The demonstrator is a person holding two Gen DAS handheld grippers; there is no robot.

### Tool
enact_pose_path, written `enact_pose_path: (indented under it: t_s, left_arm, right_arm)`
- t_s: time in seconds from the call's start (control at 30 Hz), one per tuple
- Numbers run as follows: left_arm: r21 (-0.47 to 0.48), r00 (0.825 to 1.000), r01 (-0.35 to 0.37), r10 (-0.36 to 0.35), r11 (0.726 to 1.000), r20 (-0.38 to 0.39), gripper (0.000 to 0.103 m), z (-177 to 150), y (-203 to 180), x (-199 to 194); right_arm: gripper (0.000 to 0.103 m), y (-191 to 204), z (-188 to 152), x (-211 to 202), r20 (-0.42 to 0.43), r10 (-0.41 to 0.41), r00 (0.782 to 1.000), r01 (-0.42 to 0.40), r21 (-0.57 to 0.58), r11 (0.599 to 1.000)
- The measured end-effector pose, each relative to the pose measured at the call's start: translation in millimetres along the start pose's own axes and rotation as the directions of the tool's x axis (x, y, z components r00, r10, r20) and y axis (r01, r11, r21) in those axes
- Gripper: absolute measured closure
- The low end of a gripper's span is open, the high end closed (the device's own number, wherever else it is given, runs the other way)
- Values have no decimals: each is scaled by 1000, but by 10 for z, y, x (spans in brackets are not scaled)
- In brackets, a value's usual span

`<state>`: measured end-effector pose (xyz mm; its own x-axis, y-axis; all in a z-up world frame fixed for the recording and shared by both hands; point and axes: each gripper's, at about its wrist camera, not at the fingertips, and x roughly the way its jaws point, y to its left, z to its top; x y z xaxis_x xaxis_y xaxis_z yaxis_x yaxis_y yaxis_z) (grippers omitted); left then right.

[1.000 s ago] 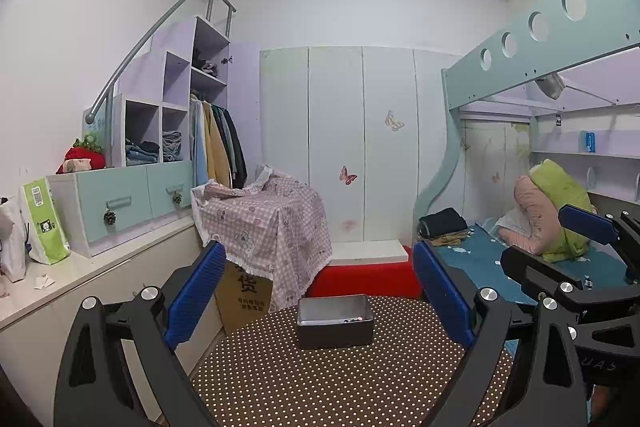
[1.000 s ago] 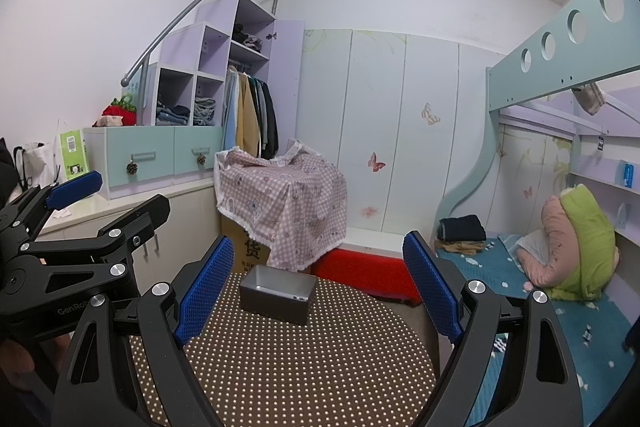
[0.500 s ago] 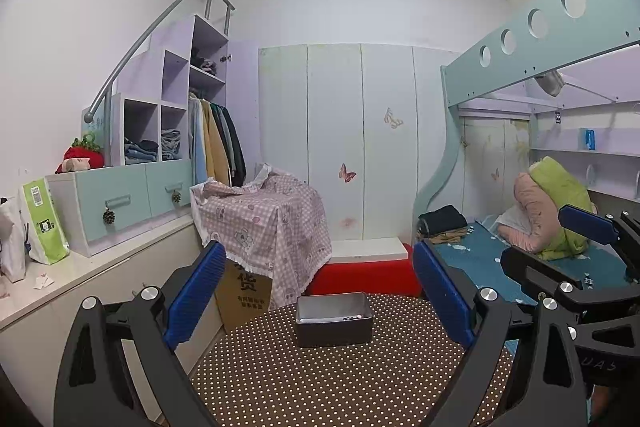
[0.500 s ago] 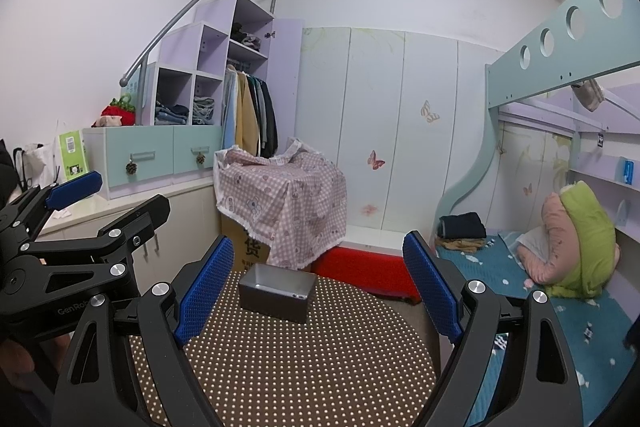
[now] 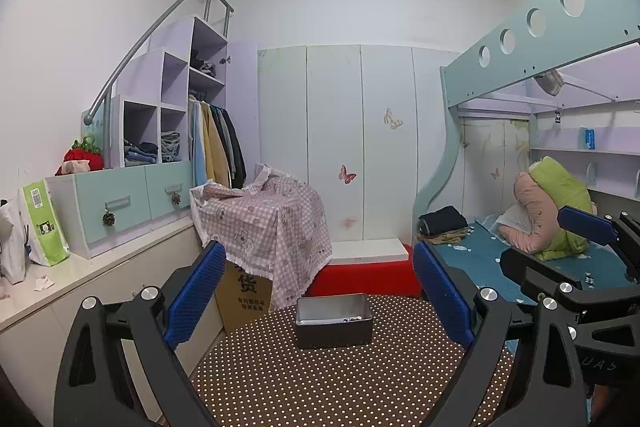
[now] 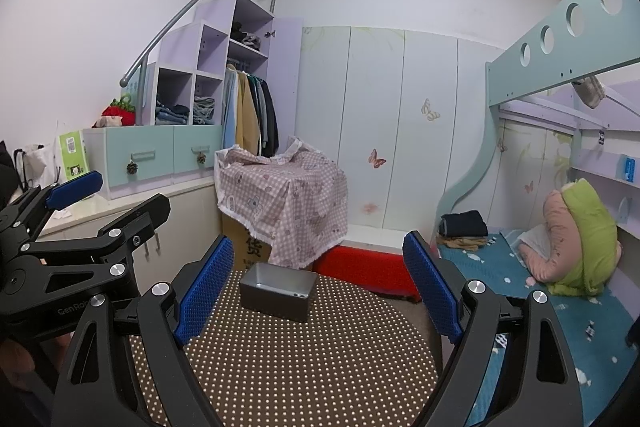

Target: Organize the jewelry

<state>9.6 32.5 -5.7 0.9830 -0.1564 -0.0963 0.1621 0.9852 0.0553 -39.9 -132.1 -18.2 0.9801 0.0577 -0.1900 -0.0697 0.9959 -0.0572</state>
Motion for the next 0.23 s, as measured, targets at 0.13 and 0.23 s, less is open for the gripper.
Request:
enact_pose_path:
  t_s: [0.13, 0.23]
  left_arm:
    - [0, 1000, 0, 0, 1000, -1, 11, -10, 3, 9]
    - [1, 1000, 2, -2, 1000, -3, 11, -12, 2, 12]
  right_arm:
    - [19, 2, 2, 0, 0, 0, 1000, 0, 0, 1000]
    - [19, 8, -5, -5, -2, 1, 1000, -1, -1, 1000]
